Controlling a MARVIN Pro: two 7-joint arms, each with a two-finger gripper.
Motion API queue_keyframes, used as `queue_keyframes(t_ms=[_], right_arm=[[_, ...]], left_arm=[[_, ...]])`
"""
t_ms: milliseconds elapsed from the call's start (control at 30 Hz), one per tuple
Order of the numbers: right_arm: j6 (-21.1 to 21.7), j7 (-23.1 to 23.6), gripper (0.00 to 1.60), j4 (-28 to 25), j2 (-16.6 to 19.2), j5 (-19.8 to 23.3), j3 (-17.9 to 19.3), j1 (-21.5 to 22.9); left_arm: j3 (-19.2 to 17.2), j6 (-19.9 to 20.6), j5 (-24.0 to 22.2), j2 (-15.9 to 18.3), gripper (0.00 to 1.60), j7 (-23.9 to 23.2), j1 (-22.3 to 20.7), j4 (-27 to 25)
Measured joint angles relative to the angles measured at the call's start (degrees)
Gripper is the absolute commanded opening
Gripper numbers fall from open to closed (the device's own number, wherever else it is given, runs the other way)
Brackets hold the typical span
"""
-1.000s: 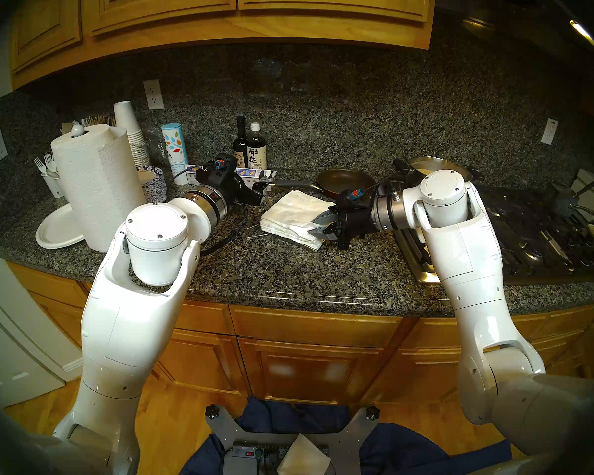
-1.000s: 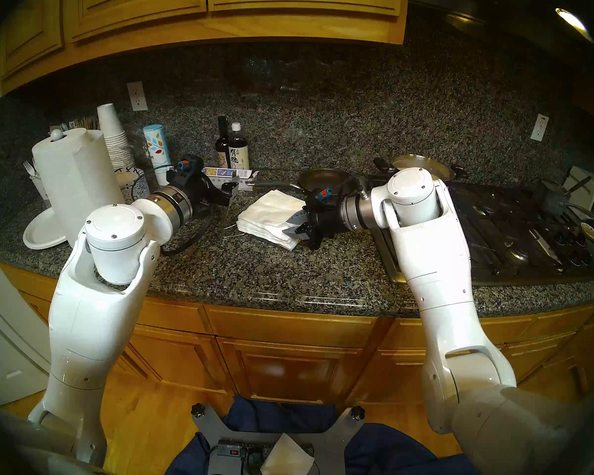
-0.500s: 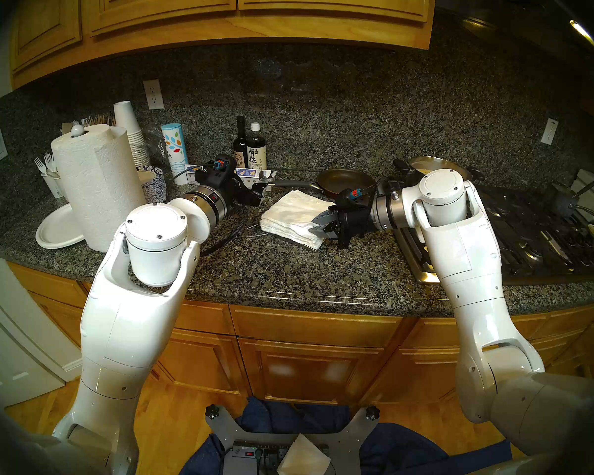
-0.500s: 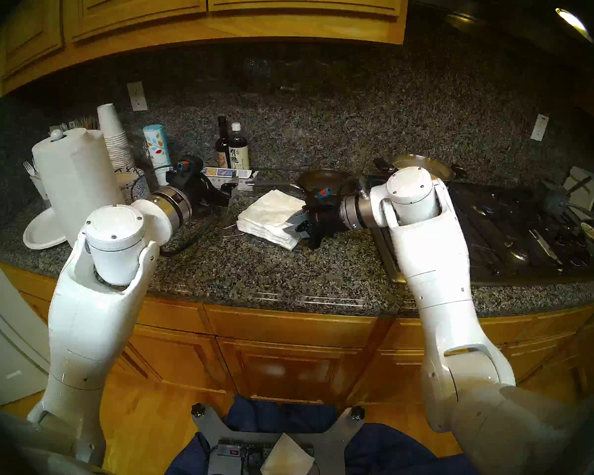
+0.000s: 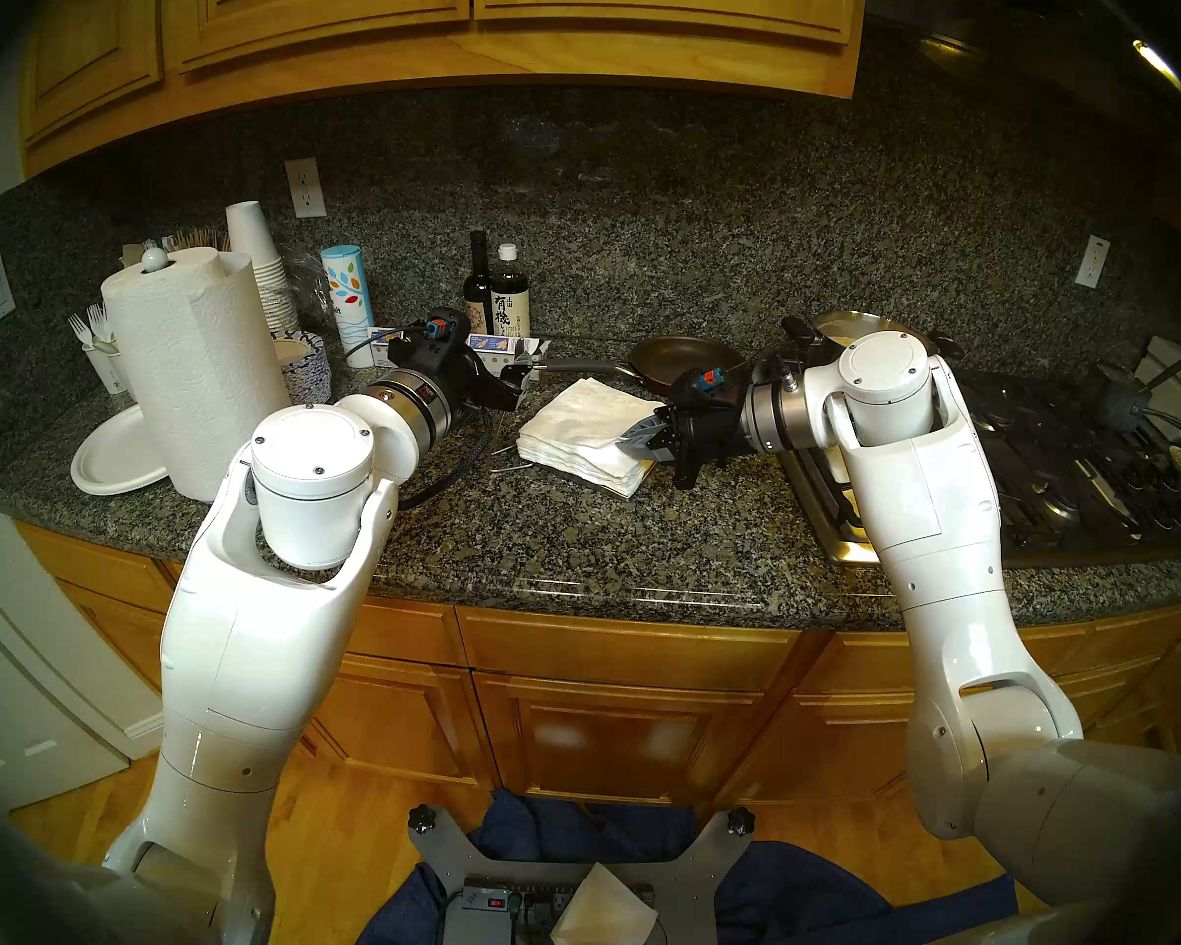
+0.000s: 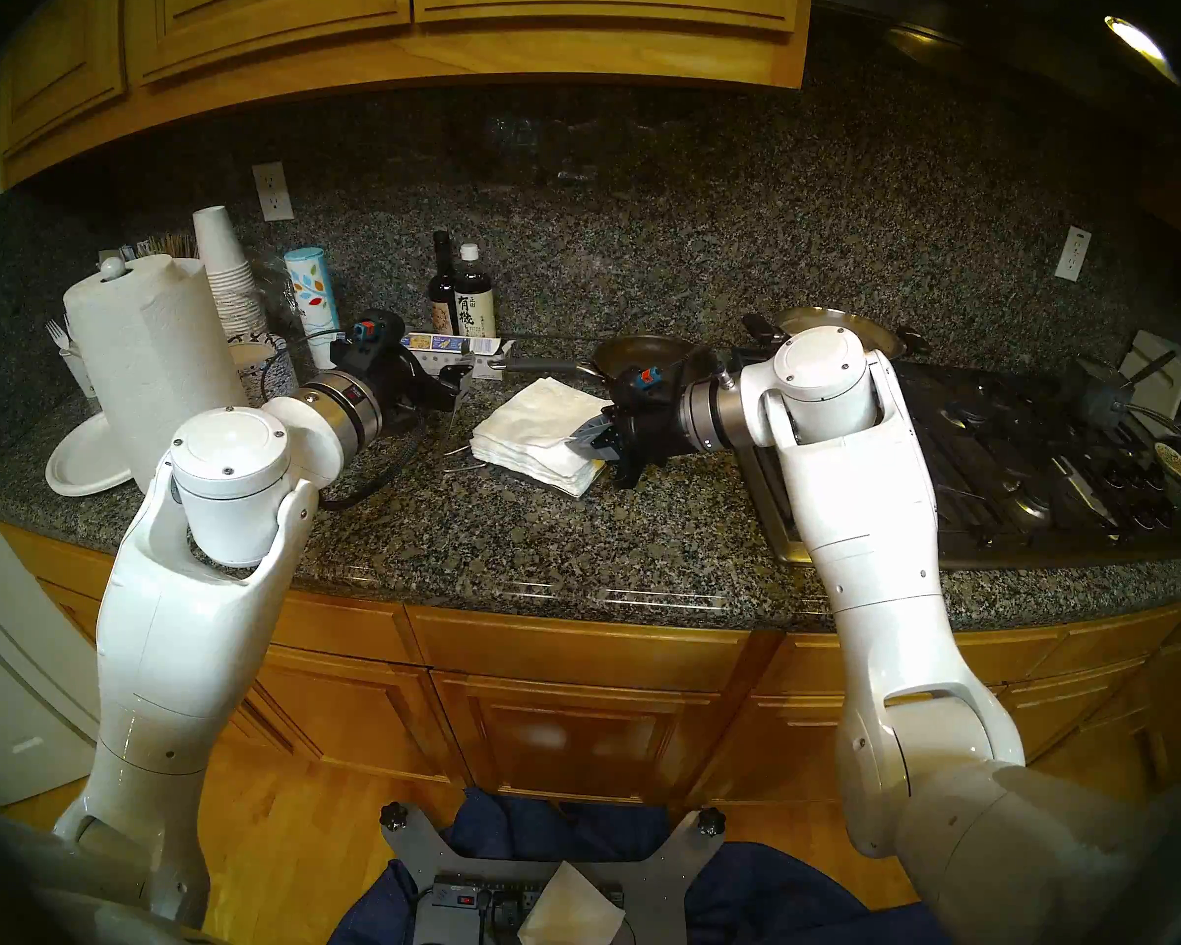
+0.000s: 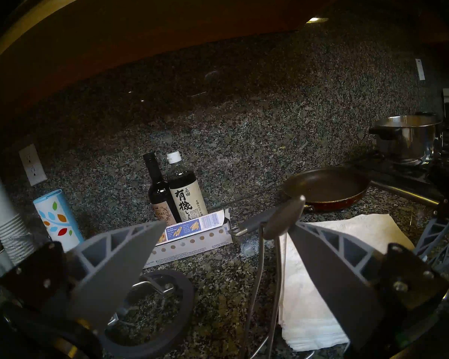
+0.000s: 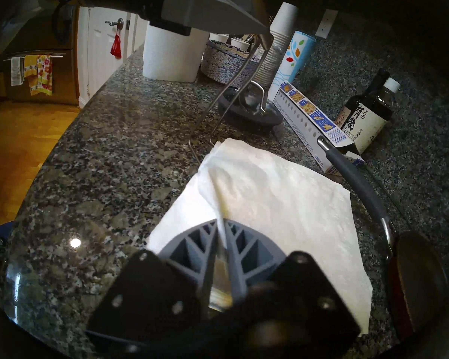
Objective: Take napkin out of napkin holder
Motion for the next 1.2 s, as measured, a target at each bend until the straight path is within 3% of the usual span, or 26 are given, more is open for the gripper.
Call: queue_keyframes(t_ms=[33, 733, 1200], right_arm=[[0.0, 0.0, 0.00, 0.0, 0.0, 0.0, 0.0, 0.0], [-0.3, -1.6, 0.00, -3.3, 2.2, -0.5, 3.2, 0.4], [-0.1, -2.6, 0.00, -4.4, 5.9, -4.7, 5.8, 0.2]], left_arm=[[0.0, 0.0, 0.0, 0.0, 1.60, 0.0, 0.0, 0.0], [0.0, -0.1, 0.0, 0.1, 1.60, 0.2, 0.1, 0.1], [0.5, -0.1, 0.0, 0.1, 1.60, 0.1, -0.3, 1.0]])
